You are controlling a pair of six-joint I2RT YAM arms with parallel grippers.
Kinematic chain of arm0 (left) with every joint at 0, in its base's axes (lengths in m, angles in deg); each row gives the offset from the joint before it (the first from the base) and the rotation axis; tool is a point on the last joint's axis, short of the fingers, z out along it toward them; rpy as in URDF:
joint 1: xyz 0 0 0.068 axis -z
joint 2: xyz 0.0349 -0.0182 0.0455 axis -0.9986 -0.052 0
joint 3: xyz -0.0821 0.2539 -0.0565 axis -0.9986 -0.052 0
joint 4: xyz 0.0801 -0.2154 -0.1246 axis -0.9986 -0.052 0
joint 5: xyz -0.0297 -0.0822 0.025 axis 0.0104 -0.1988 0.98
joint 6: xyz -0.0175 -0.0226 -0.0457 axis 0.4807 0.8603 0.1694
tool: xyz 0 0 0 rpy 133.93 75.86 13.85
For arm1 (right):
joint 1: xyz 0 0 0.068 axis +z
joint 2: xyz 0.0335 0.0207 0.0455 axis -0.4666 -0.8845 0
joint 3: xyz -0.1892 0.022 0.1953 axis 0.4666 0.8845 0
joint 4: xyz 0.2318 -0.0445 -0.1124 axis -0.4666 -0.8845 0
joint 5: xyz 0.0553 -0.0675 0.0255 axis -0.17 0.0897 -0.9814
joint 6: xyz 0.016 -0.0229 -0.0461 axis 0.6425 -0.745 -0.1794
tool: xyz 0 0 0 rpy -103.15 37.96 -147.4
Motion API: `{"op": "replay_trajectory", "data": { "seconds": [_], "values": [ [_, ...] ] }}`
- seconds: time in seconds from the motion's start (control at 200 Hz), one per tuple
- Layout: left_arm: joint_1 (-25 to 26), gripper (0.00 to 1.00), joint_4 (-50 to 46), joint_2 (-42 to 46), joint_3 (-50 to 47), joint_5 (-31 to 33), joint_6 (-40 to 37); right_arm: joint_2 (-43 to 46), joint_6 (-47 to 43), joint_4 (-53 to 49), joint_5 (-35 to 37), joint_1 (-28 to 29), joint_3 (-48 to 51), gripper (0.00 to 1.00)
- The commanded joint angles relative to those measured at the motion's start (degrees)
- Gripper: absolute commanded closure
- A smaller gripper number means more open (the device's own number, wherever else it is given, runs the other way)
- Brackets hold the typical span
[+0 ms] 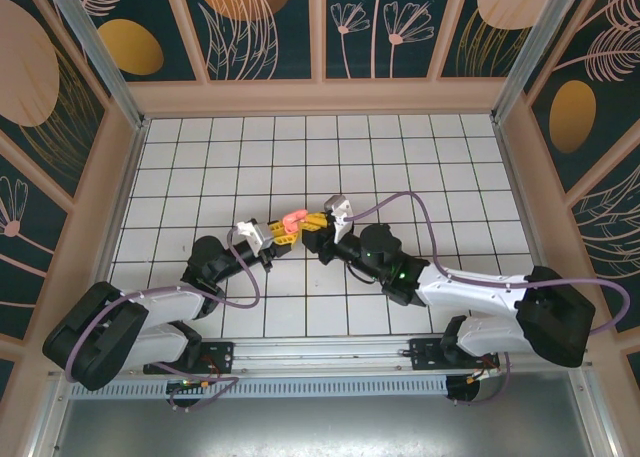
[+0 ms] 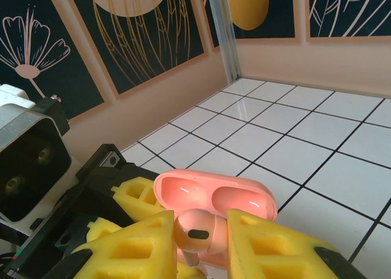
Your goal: Insert the wireless bluetooth earbuds into the charging case
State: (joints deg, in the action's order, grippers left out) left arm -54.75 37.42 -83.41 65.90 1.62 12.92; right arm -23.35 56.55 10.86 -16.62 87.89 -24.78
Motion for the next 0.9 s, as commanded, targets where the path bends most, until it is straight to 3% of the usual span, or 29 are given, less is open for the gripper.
{"op": "replay_trajectory", "data": {
  "seconds": [0.0,0.51,0.896],
  "values": [
    [0.42,0.85,2.6,-0.32,1.68,-1.28,1.54,-1.14,0.01,4.19,0.87,0.48,0.03,0.76],
    [0.48,0.85,5.4,-0.07,2.56,-1.59,5.52,-3.81,-1.24,5.7,3.42,0.57,0.25,0.77],
    [0.46,0.85,4.66,0.43,2.83,-0.14,5.62,-0.38,-6.42,-0.51,8.15,1.5,0.81,0.77]
  ]
}}
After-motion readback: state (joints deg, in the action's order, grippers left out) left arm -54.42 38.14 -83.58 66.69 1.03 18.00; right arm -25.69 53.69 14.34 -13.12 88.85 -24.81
